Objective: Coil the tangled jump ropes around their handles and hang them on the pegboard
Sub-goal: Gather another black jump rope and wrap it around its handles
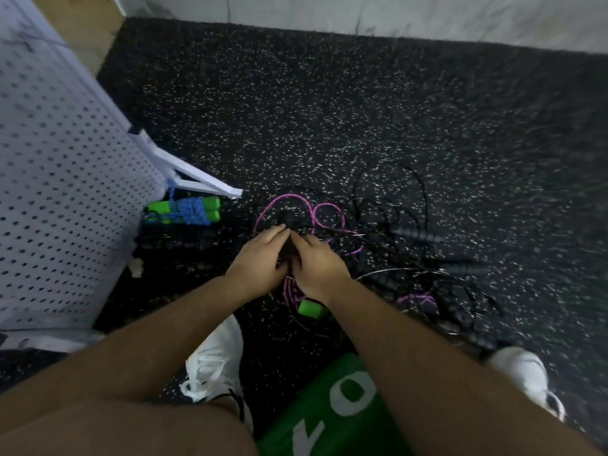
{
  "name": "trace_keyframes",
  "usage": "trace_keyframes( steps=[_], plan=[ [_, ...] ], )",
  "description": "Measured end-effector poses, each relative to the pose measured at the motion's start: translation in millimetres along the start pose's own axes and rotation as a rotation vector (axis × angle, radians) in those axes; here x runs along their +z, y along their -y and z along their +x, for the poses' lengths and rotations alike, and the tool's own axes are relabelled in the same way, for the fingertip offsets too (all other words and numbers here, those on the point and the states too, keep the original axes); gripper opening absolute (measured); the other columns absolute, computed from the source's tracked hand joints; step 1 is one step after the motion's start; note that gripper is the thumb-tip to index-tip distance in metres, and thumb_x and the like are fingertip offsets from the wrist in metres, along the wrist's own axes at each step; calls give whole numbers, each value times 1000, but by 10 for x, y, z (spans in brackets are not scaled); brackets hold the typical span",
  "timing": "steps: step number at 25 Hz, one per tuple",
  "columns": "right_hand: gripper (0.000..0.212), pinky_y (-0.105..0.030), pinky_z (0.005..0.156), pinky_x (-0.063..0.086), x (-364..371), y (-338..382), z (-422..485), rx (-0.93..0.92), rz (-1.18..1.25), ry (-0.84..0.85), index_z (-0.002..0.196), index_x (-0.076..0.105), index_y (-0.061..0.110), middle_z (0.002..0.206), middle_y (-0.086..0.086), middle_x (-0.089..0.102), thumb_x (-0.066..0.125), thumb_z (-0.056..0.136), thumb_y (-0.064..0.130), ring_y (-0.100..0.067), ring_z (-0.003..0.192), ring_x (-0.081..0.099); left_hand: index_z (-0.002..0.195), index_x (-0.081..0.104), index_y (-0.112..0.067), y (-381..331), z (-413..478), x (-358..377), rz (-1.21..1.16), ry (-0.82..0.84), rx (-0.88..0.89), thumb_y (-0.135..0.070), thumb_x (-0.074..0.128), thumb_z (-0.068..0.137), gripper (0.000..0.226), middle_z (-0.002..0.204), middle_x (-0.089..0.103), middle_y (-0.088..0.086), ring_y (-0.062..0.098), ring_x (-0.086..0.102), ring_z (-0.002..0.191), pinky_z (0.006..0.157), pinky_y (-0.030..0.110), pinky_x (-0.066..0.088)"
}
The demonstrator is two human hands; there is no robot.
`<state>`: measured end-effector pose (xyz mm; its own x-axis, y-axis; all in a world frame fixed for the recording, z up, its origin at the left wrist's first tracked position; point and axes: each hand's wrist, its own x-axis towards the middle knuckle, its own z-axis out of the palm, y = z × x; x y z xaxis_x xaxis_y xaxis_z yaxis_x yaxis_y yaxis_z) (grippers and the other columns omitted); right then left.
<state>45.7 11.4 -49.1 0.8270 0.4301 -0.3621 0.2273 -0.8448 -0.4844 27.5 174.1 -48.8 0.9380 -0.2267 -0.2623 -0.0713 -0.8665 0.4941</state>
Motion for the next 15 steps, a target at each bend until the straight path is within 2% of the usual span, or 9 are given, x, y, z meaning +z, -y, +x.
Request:
trace_keyframes(
  steps=[6,10,15],
  plan=[
    [57,-45,103,45,-143,-769,-517,184,-47,74,155,28,18,145,-9,44,43,101,29,-34,131,42,158,26,-14,-694,370,451,59,266,123,-36,56,98,71,162,30,5,21,29,148,119,32,25],
    [46,-43,102,45,-98,-1132,-818,320,-40,121,143,45,17,138,-8,50,46,98,24,-32,130,41,152,39,-23,-902,530,818,-16,406,33,-38,64,94,66,149,45,5,23,42,139,115,39,37],
    [47,-40,103,43,-45,-1373,-995,318,25,188,139,48,19,137,-6,55,50,92,18,-30,129,41,138,57,-19,-970,573,1115,-132,522,-82,-32,71,90,52,135,58,2,20,55,126,107,36,44]
  ],
)
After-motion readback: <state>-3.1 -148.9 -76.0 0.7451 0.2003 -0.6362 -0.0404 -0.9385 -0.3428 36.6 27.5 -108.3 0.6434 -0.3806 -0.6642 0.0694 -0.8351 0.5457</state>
